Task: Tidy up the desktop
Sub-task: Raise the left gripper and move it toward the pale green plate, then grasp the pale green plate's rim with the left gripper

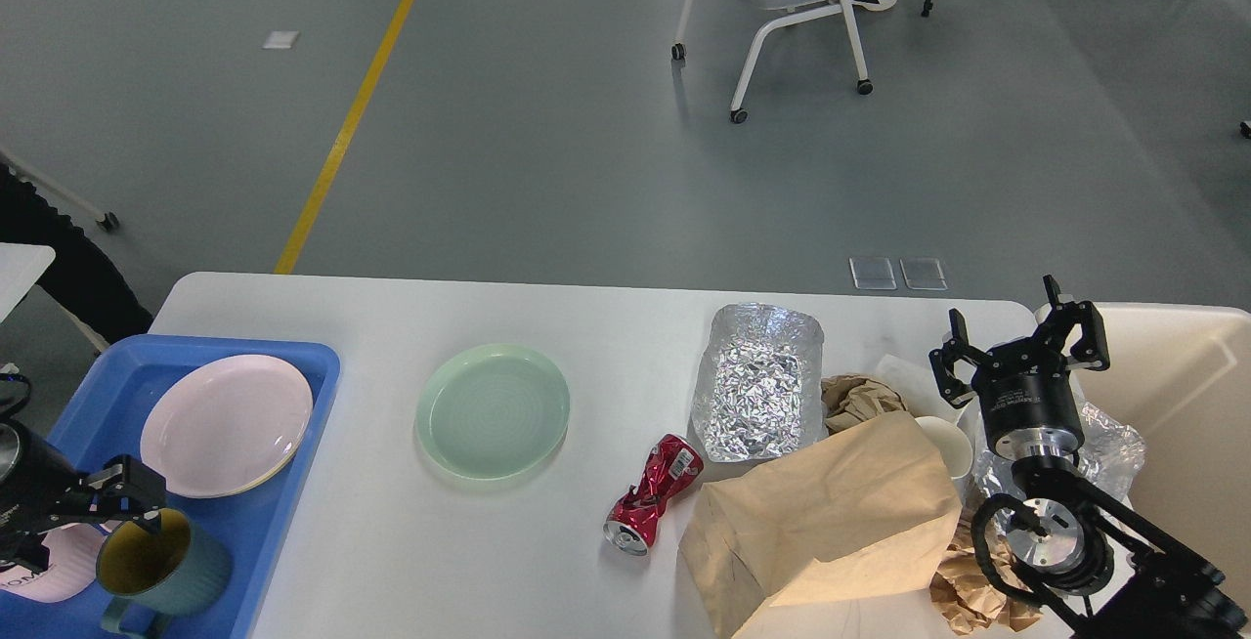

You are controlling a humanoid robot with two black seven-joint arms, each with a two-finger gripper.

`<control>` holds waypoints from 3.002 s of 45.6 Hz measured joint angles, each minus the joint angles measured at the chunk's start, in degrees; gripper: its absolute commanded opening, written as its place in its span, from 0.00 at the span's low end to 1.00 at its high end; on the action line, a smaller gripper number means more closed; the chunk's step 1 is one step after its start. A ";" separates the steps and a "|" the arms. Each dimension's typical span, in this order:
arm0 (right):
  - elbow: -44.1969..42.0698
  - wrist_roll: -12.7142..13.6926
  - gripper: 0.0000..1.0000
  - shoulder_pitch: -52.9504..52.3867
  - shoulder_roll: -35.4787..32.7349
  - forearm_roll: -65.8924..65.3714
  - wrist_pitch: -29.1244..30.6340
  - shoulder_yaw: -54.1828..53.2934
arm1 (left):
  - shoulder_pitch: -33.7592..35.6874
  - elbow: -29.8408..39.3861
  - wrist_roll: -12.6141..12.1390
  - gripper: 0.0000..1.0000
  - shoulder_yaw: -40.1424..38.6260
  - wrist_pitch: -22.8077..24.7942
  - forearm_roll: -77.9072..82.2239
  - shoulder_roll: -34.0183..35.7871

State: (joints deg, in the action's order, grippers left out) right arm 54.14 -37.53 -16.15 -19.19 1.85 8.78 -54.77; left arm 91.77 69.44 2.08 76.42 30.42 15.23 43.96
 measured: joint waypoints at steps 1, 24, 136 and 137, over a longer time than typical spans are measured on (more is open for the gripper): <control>0.00 0.00 1.00 0.00 0.00 0.00 0.00 0.00 | 2.23 1.39 0.00 0.96 1.31 -0.01 -0.22 -0.11; 0.00 0.00 1.00 0.05 0.01 0.00 -0.04 0.00 | 47.87 24.60 -0.30 0.96 15.51 0.31 -9.63 -15.74; 0.00 0.00 1.00 0.04 -0.02 0.00 -0.02 -0.01 | -18.19 -13.31 -0.85 0.94 -21.77 -31.27 -40.77 -28.58; 0.00 0.00 1.00 0.03 -0.02 0.00 -0.02 -0.01 | -18.61 -13.59 -0.85 0.94 -21.87 -31.48 -40.03 -28.68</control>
State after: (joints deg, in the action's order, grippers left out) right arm 54.14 -37.53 -16.12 -19.21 1.84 8.77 -54.78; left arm 73.15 55.85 1.23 54.55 -1.06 -24.80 15.27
